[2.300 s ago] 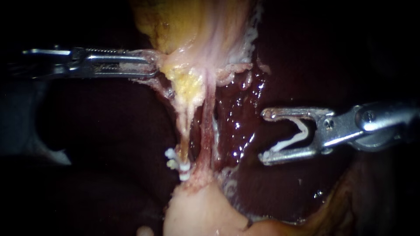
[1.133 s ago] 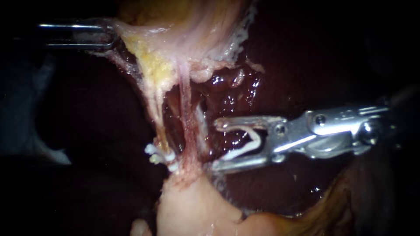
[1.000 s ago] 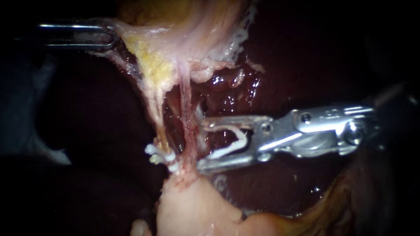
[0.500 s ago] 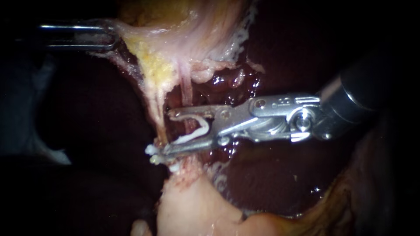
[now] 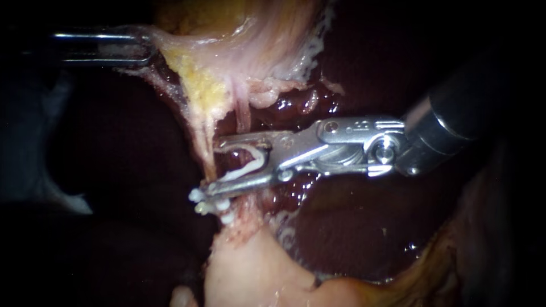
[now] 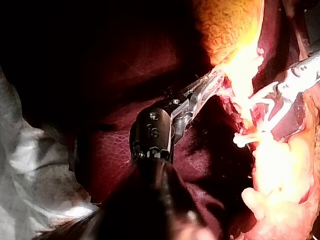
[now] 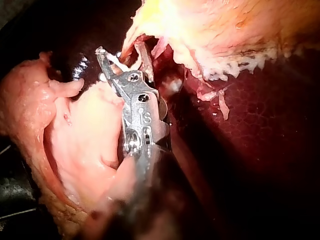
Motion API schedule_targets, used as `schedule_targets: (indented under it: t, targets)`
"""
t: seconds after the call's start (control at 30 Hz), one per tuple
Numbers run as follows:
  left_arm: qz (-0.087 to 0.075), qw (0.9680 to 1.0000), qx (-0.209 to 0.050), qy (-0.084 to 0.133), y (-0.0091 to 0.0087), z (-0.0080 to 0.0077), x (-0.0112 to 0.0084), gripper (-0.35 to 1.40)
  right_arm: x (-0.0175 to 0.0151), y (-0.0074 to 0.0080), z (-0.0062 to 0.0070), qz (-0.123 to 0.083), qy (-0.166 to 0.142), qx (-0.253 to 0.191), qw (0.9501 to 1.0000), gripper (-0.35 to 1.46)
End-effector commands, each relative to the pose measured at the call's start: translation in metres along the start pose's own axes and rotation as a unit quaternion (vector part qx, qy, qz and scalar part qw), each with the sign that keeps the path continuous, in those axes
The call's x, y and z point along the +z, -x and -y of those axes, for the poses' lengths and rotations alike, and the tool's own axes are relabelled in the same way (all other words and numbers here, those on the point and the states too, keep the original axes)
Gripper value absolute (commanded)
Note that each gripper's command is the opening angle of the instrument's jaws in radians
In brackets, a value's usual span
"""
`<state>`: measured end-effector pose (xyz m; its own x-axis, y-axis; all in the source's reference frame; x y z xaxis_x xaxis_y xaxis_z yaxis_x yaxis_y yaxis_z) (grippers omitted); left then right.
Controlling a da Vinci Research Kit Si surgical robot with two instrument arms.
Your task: Clipping third clip left tube
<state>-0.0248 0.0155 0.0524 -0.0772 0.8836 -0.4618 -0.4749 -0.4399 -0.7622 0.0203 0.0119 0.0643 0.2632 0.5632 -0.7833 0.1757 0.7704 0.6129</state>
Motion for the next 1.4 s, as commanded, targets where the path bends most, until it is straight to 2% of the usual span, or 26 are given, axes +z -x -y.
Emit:
schedule_targets:
  t: [0.03, 0.37, 0.83, 1.0, 1.2, 1.4]
  targets:
    - [0.000, 1.0000, 0.000, 0.000, 0.0000, 0.0000, 0.0000, -0.35, 0.0003, -0.0001, 0.0000, -0.005, -0.003, 0.002, 1.0000, 0.49]
    - [0.000, 1.0000, 0.000, 0.000, 0.0000, 0.0000, 0.0001, -0.35, 0.0025, -0.0009, -0.0002, -0.029, -0.025, 0.006, 0.9992, 0.48]
    - [0.000, 1.0000, 0.000, -0.001, 0.0000, 0.0000, 0.0002, -0.35, 0.0054, -0.0020, -0.0007, -0.061, -0.022, 0.034, 0.9973, 0.47]
    - [0.000, 1.0000, 0.000, 0.000, 0.0000, 0.0001, 0.0002, -0.35, 0.0056, -0.0030, 0.0002, -0.066, -0.026, 0.038, 0.9967, 0.47]
    - [0.000, 1.0000, 0.000, 0.000, -0.0001, 0.0001, 0.0002, -0.35, 0.0052, -0.0058, 0.0019, -0.074, -0.032, 0.045, 0.9958, 0.47]
    - [0.000, 1.0000, 0.000, 0.000, 0.0000, 0.0001, 0.0002, -0.35, 0.0053, -0.0078, 0.0035, -0.076, -0.037, 0.051, 0.9951, 0.47]
